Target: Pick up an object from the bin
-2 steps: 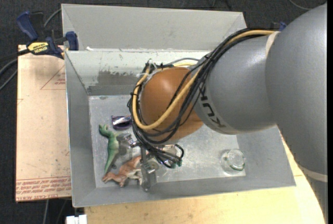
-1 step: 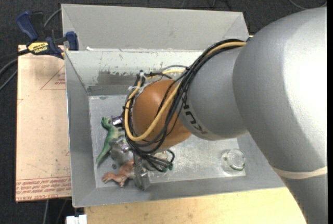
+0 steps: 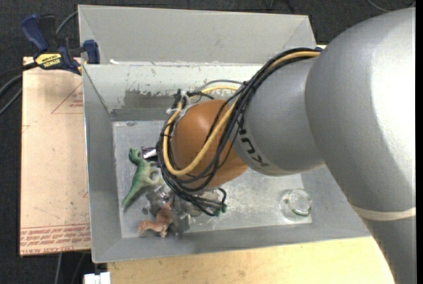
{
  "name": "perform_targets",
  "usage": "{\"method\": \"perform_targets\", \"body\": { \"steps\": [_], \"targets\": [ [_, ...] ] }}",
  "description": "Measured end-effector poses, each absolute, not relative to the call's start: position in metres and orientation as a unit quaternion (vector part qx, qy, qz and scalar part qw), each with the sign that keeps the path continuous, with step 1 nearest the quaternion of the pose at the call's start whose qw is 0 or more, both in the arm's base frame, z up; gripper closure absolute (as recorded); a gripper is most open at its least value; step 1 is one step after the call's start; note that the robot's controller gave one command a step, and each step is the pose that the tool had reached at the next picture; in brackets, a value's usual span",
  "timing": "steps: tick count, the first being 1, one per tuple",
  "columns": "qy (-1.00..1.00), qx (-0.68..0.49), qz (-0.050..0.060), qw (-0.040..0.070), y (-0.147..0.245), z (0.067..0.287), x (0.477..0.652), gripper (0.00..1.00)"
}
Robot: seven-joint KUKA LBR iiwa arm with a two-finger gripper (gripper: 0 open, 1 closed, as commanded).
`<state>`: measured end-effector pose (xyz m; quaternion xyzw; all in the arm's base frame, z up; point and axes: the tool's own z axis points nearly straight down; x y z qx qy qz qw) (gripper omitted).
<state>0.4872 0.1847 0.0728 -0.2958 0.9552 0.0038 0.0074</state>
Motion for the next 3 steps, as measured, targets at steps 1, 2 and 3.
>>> {"method": "perform_targets", "body": {
  "steps": [1, 2, 3],
  "targets": [
    [0.955, -0.296, 0.004, 0.007, 0.185, 0.073, 0.487, 1.00],
    [0.955, -0.296, 0.003, 0.003, 0.184, 0.082, 0.485, 1.00],
    [0.955, -0.296, 0.003, 0.000, 0.184, 0.111, 0.483, 1.00]
  ]
}}
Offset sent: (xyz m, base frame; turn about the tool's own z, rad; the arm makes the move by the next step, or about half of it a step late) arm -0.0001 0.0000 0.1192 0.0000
